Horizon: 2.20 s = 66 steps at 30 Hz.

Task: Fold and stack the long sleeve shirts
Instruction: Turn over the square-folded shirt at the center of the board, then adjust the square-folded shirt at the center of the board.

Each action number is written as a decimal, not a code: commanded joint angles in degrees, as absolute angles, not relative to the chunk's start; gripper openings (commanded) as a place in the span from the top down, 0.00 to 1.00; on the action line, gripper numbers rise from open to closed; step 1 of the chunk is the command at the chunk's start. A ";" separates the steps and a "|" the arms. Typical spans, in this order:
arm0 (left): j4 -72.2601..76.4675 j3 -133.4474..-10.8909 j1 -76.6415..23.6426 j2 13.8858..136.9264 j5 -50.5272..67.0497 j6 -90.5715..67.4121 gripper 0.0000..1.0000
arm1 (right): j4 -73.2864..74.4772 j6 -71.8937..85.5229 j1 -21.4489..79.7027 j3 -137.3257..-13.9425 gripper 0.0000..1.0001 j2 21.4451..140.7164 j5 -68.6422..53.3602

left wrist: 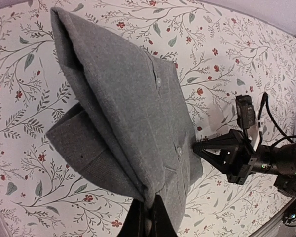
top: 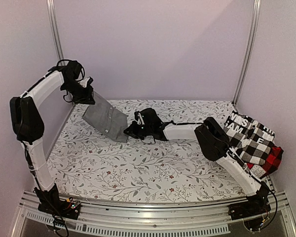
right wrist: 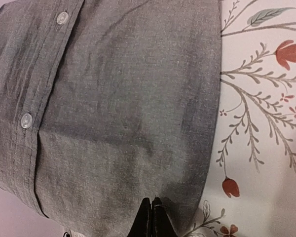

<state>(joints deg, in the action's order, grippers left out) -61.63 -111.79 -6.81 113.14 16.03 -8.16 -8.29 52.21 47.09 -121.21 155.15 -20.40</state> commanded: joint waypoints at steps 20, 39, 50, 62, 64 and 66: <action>-62.86 -112.27 -20.06 108.62 10.90 -15.49 1.00 | -19.88 60.08 53.80 -111.27 0.91 148.05 -37.13; -43.63 -130.86 -40.74 133.47 14.37 -36.08 0.55 | 8.09 34.20 41.34 -64.82 0.62 85.98 -4.77; -32.76 -101.40 -29.79 113.91 13.90 -34.90 0.45 | 13.54 28.87 41.32 -75.17 0.41 100.39 -8.10; -21.65 -74.80 -13.81 105.15 23.87 -22.03 0.40 | 18.07 26.90 41.31 -92.46 0.38 121.64 -7.57; -19.88 -74.52 -12.10 106.72 25.34 -20.74 0.40 | 19.31 26.73 41.33 -95.75 0.38 124.58 -7.47; -19.10 -74.83 -10.58 108.51 25.58 -20.25 0.39 | 20.27 26.64 41.33 -98.54 0.38 128.20 -7.73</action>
